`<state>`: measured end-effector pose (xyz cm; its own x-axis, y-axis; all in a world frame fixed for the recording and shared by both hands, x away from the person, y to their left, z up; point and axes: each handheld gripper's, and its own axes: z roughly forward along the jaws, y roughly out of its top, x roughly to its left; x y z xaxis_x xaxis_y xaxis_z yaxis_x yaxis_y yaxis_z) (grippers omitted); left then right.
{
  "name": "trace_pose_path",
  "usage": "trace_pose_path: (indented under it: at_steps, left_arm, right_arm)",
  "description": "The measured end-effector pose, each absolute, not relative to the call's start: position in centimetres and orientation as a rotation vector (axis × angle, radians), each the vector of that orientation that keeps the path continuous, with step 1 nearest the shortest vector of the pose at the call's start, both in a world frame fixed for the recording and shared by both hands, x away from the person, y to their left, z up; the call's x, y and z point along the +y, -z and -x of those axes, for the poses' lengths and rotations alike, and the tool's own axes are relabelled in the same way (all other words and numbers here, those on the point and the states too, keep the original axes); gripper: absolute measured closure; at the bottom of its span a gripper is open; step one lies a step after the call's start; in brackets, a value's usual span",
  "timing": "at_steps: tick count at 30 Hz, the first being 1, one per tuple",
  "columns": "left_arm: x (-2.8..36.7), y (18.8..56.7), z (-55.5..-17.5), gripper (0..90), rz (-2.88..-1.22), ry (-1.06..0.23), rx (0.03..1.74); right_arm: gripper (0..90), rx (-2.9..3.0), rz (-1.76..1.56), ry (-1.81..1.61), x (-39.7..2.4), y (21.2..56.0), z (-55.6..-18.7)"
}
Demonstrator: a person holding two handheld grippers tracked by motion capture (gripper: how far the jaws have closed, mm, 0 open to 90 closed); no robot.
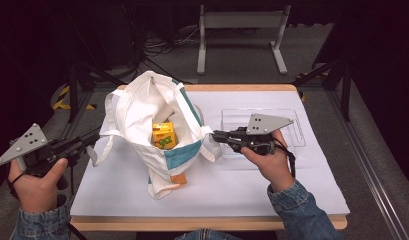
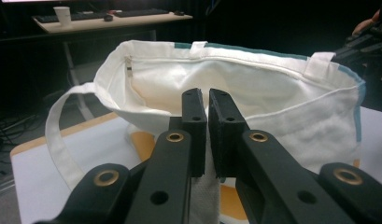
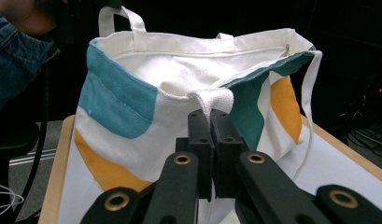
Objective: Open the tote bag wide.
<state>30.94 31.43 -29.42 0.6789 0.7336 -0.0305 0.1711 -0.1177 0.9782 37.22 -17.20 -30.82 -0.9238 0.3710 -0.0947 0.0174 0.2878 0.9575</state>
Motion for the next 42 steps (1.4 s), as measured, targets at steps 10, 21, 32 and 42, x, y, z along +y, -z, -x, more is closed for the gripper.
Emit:
trace_pose_path:
  at_steps: [10, 21, 32, 42]
  left_arm:
    - [32.5, 30.4, -31.3, 90.0, -1.680, -0.530, 0.829]
    - [31.3, 31.2, -32.2, 90.0, -1.728, -0.472, 0.818]
    - [30.8, 31.8, -32.8, 90.0, -1.751, -0.436, 0.818]
    - [30.5, 32.4, -33.5, 90.0, -1.768, -0.404, 0.816]
  right_arm:
    - [88.0, 2.327, -0.354, -1.636, -16.6, 31.9, -37.6]
    - [88.0, 2.420, -0.413, -1.563, -16.0, 34.1, -38.2]
    - [88.0, 2.518, -0.506, -1.442, -15.8, 37.4, -39.1]
    - [87.9, 2.601, -0.550, -1.309, -15.3, 40.3, -39.3]
